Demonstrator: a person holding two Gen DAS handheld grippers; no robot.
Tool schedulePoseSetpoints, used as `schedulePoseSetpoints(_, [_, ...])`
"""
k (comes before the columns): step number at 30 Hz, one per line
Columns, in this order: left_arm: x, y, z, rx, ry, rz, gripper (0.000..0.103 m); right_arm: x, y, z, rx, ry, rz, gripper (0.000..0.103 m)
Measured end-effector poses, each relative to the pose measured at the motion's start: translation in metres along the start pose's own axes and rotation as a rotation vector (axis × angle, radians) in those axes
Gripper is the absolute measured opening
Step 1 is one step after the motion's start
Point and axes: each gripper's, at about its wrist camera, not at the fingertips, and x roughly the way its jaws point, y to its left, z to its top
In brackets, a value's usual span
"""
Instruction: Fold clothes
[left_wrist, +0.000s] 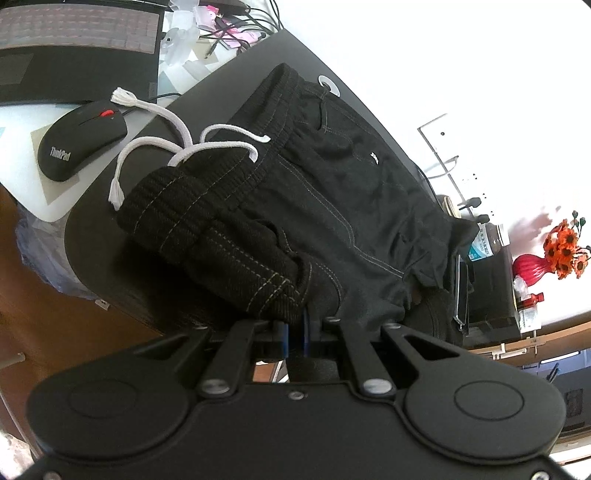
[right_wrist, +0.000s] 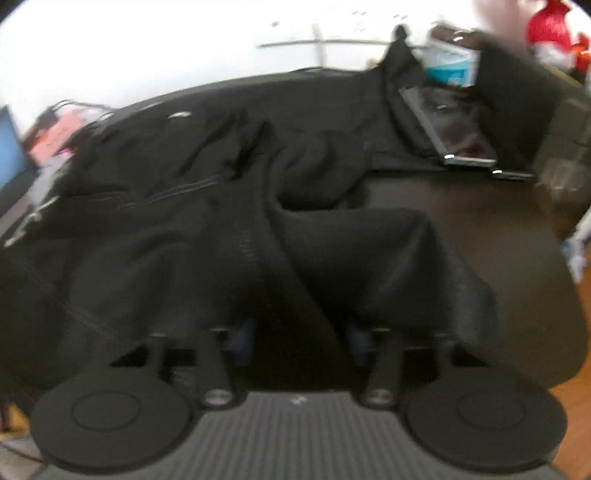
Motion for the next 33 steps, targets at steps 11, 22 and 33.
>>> schedulePoseSetpoints(11, [-0.029, 0.014, -0.001, -0.125, -0.037, -0.069, 0.006, -0.218, -0.107, 0.021, 0.575, -0.544, 0.280, 0.005])
schedulePoseSetpoints(22, [-0.055, 0.031, -0.025, -0.161, -0.069, -0.073, 0.006, -0.378, -0.131, -0.068, 0.866, -1.022, 0.182, 0.005])
schedulePoseSetpoints(33, [-0.044, 0.069, -0.042, -0.321, -0.030, -0.092, 0.006, -0.348, -0.127, -0.081, 0.899, -0.867, 0.137, 0.005])
